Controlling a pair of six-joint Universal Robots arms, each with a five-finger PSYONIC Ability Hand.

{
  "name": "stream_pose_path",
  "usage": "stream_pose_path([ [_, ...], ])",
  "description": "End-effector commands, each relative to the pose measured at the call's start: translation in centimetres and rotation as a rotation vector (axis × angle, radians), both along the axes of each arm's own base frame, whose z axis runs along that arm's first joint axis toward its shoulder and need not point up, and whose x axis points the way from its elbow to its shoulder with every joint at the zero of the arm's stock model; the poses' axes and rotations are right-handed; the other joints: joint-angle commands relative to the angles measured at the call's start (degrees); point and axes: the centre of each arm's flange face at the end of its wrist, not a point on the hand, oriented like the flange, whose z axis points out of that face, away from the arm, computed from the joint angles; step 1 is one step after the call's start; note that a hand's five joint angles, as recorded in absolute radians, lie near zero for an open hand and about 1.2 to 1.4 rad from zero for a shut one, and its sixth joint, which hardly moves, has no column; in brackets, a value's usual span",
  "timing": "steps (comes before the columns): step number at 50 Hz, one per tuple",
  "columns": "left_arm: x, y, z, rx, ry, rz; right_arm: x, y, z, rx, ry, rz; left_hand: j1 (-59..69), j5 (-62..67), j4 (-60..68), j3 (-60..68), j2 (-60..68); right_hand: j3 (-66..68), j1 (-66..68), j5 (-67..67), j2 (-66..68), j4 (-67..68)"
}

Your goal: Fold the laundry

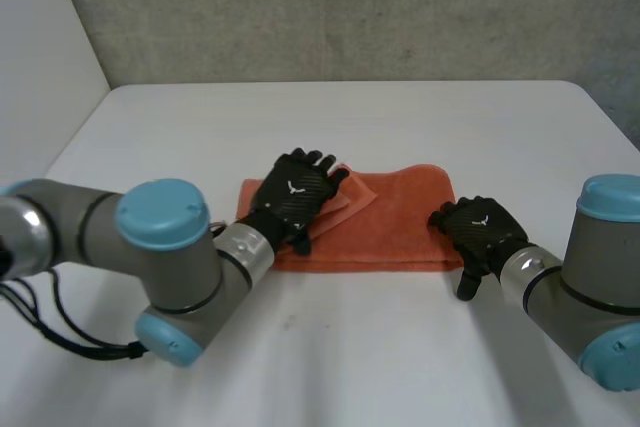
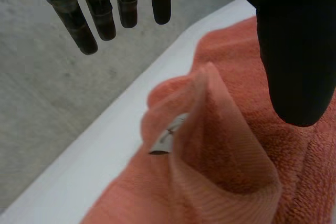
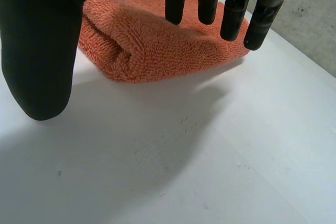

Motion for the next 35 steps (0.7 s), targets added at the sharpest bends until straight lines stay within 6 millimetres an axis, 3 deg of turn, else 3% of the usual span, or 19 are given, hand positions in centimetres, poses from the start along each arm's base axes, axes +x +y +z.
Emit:
stream_pose_path([
  [1, -0.6, -2.7, -1.3, 0.01, -0.014, 0.058, 0.0, 0.0, -0.1, -0.015, -0.002, -0.002, -0.2, -1.1, -0.1, -0.5, 0.0, 1.0, 1.5, -0.5, 0.6, -0.2],
  [4, 0.0, -3.8, -0.8, -0.007, -0.008, 0.121, 0.2, 0.2, -0.1, -0.017, -0.002, 0.004, 0.0, -0.9, 0.1, -0.3, 0.2, 3.0, 3.6, 1.5, 2.6, 1.8],
  [8, 2.6, -6.7, 0.0, -0.032, -0.004, 0.272, 0.4, 0.2, -0.1, -0.024, -0.005, 0.012, 0.0, -0.9, 0.1, -0.3, 0.2, 5.7, 6.3, 4.2, 5.3, 4.5],
  [16, 5.5, -8.9, -0.6, -0.045, -0.054, 0.454, 0.8, 0.0, 0.2, -0.043, -0.01, 0.02, 1.8, 0.9, 1.9, 1.5, 2.0, 11.3, 11.8, 9.7, 10.8, 10.1],
  [23, 6.3, -7.7, -1.0, -0.044, -0.126, 0.466, 1.1, 0.1, 0.3, -0.054, -0.012, 0.026, 0.2, -0.8, 0.2, -0.2, 0.3, 21.0, 21.5, 19.5, 20.6, 19.8],
  [35, 6.2, -4.4, 3.2, -0.05, -0.028, 0.441, 1.0, -0.5, 0.4, -0.076, -0.015, 0.016, -0.5, -1.4, -0.4, -0.8, -0.3, 41.3, 41.9, 39.8, 40.9, 40.1],
])
